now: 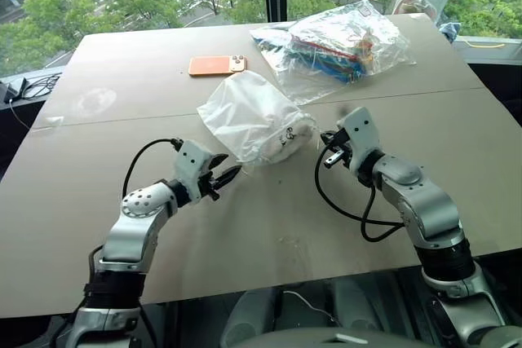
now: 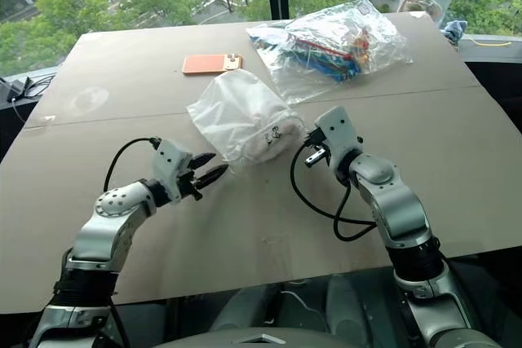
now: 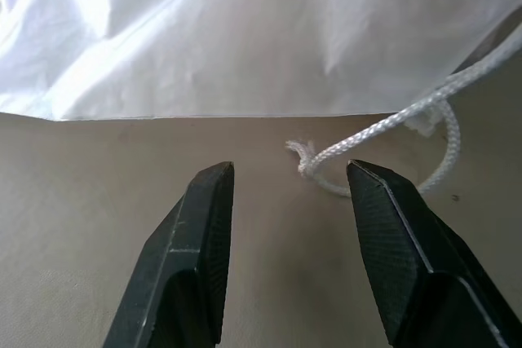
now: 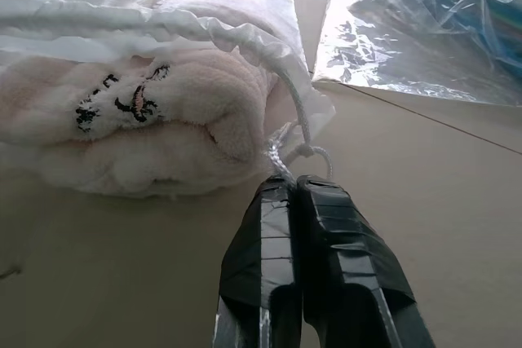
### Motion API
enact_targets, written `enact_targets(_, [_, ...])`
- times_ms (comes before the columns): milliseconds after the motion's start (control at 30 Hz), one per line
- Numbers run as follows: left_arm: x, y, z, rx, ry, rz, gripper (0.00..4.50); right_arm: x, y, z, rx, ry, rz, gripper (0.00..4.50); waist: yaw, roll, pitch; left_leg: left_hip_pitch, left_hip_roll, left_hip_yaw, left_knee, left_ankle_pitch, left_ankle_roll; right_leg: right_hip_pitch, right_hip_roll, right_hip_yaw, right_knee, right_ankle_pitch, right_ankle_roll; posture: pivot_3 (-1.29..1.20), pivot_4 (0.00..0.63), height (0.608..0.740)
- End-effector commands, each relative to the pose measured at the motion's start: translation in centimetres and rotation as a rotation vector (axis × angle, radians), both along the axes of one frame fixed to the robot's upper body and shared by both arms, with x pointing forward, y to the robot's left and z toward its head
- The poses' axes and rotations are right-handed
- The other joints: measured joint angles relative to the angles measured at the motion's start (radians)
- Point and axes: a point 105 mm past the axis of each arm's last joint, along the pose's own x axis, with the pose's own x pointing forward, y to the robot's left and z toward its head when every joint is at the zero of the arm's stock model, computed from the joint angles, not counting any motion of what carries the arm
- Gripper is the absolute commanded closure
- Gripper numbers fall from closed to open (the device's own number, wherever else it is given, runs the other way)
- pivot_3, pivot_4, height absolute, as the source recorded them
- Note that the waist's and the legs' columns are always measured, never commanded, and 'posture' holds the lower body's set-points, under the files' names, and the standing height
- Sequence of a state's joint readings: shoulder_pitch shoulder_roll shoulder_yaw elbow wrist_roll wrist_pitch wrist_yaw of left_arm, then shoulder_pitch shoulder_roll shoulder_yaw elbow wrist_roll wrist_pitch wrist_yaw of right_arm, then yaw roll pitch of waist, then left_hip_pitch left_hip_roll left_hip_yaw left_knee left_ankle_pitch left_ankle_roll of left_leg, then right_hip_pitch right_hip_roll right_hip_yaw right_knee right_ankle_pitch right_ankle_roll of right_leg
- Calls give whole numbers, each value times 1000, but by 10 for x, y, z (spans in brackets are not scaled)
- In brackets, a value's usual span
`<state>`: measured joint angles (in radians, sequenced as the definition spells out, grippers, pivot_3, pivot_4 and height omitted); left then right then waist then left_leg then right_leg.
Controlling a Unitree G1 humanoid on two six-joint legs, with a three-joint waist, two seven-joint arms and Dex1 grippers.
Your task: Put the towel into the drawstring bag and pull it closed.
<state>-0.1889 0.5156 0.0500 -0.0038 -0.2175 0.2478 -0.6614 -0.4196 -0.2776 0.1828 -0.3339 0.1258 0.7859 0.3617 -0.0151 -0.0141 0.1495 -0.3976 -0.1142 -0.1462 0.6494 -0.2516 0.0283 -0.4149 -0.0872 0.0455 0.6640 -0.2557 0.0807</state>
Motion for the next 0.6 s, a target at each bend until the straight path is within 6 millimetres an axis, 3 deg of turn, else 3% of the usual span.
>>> enact_targets(33, [8,-5,1,-12,-62,48,2275,-2,-1,14,14,-52,-2,4500,0,0,0,0,0,0,0,0,0,0,0,0,0,0,0,0,150,740])
enact_targets(67, [10,-6,0,-27,-69,63,2275,-2,-1,14,14,-52,-3,4500,0,0,0,0,0,0,0,0,0,0,0,0,0,0,0,0,150,740])
enact_targets(167, [13,-10,-2,-76,-85,110,2872,-3,-1,14,15,-54,-5,4500,0,0,0,0,0,0,0,0,0,0,0,0,0,0,0,0,150,740])
enact_targets(267, [17,-3,2,-107,-118,195,4200,-3,-3,16,13,-63,-14,4500,0,0,-1,0,0,0,0,0,0,0,0,0,1,0,0,0,150,740])
enact_targets(300, [19,2,5,-121,-131,234,4416,-2,-5,18,13,-71,-23,4500,0,0,-1,0,0,0,0,0,0,0,0,0,1,0,0,0,150,740])
enact_targets(467, [14,32,31,-164,-227,417,4416,10,-26,42,19,-182,-149,4500,-2,0,0,0,0,0,0,0,0,0,0,0,1,0,0,0,150,740])
enact_targets(600, [20,50,89,-160,-411,533,4416,20,-47,74,53,-298,-275,4500,3,0,0,0,0,0,1,0,0,0,0,0,1,0,0,0,150,740])
